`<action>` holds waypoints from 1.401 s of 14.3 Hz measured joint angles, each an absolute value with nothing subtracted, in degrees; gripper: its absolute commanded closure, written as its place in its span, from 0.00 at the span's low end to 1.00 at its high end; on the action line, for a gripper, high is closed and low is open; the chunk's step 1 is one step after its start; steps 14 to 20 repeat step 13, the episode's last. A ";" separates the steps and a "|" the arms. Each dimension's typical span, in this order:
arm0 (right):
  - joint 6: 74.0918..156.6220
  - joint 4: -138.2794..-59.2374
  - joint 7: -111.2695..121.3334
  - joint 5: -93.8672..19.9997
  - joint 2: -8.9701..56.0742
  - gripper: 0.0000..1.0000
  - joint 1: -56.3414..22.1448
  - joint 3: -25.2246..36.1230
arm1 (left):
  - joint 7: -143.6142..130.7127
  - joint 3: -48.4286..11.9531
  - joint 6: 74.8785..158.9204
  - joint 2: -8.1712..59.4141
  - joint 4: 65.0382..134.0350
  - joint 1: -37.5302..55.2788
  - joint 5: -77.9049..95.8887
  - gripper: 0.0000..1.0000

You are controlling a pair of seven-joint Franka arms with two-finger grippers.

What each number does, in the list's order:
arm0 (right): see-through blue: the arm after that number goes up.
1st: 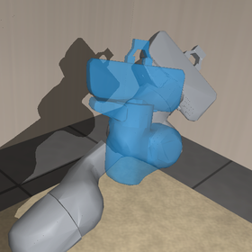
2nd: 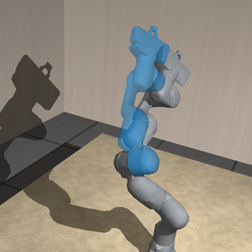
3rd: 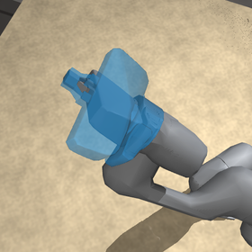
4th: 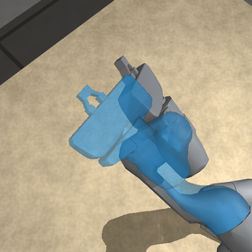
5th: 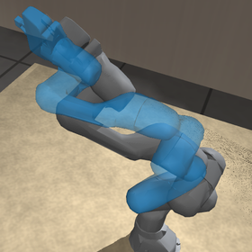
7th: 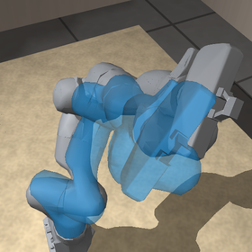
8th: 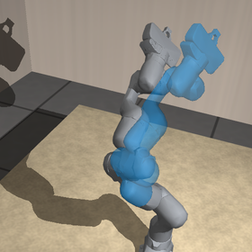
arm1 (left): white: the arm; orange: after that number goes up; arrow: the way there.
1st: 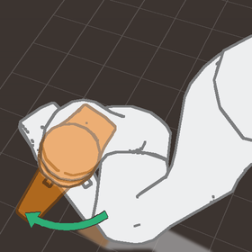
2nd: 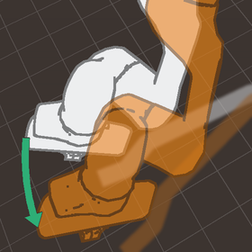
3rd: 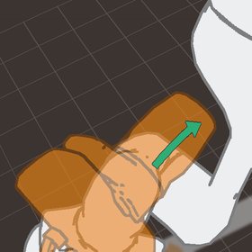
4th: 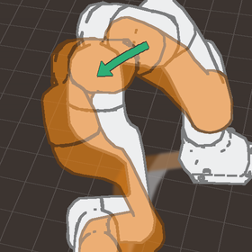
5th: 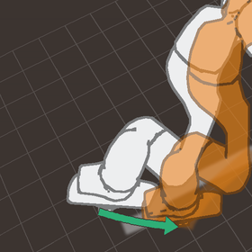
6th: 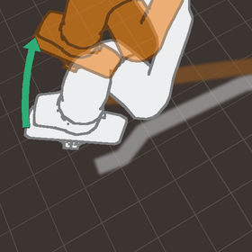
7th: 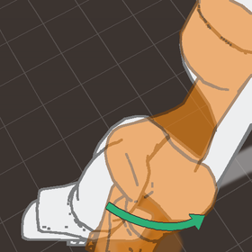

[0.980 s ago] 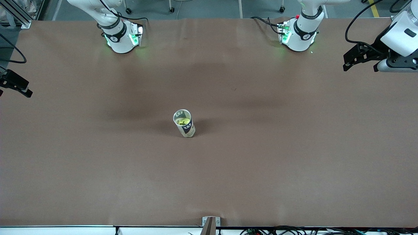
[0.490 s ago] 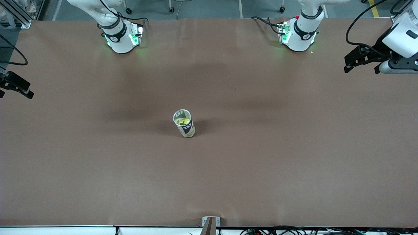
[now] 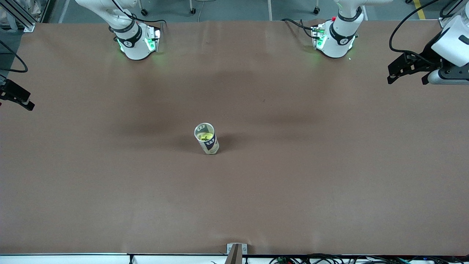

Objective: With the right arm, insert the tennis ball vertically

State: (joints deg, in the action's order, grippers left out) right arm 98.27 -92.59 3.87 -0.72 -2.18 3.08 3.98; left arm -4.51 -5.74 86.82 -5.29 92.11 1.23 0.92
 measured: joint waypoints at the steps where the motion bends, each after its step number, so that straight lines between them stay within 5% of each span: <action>1: 98.27 -92.59 3.87 -0.72 -2.18 0.00 3.08 3.98 | -4.50 -5.74 86.82 -5.13 91.90 1.23 0.92 0.00; 20: 98.00 -92.59 3.88 -0.73 -1.53 0.00 2.96 3.88 | -4.50 -5.53 86.83 -3.64 90.41 1.00 0.91 0.00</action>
